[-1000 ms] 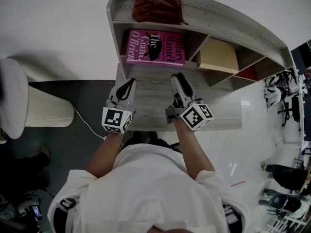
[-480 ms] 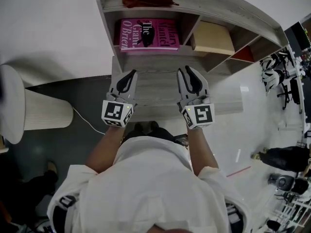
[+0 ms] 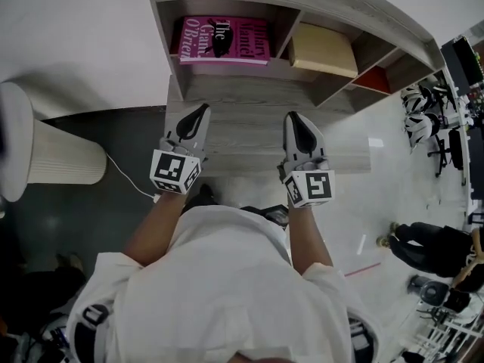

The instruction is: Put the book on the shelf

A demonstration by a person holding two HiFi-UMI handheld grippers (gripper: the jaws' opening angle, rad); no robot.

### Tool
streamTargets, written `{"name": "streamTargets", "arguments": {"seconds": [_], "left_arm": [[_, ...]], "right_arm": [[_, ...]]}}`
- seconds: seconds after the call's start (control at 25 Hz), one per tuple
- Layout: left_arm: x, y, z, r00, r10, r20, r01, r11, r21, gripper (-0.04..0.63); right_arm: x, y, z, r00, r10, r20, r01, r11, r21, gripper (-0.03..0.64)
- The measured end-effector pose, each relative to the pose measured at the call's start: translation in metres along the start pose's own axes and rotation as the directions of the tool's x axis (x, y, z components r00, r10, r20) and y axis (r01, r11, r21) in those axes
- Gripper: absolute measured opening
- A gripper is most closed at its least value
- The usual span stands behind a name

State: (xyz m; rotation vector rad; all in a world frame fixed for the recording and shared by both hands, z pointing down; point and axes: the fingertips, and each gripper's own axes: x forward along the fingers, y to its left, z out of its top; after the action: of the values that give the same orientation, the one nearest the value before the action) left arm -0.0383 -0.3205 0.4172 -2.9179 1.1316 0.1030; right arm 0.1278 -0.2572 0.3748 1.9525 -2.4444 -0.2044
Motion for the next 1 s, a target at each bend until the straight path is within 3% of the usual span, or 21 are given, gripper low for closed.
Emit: {"name": "streamTargets", "arguments": {"seconds": [0.64, 1.0], "left_arm": [[-0.07, -0.169, -0.012, 0.995, 0.091, -0.047, -0.092, 0.996, -0.014, 0.017], [-0.135, -0.225, -0.011, 0.988, 0.135, -0.077, -0.134, 0.991, 0.012, 0.017]], "right_arm": [[-0.183, -0.024, -0.008, 0.987, 0.16, 0.008, -0.16, 0.986, 0.042, 0.017], [-0.253, -0.017, -0.013, 0.978, 0.208, 0.016, -0.209, 0.976, 0.067, 0.015]]}}
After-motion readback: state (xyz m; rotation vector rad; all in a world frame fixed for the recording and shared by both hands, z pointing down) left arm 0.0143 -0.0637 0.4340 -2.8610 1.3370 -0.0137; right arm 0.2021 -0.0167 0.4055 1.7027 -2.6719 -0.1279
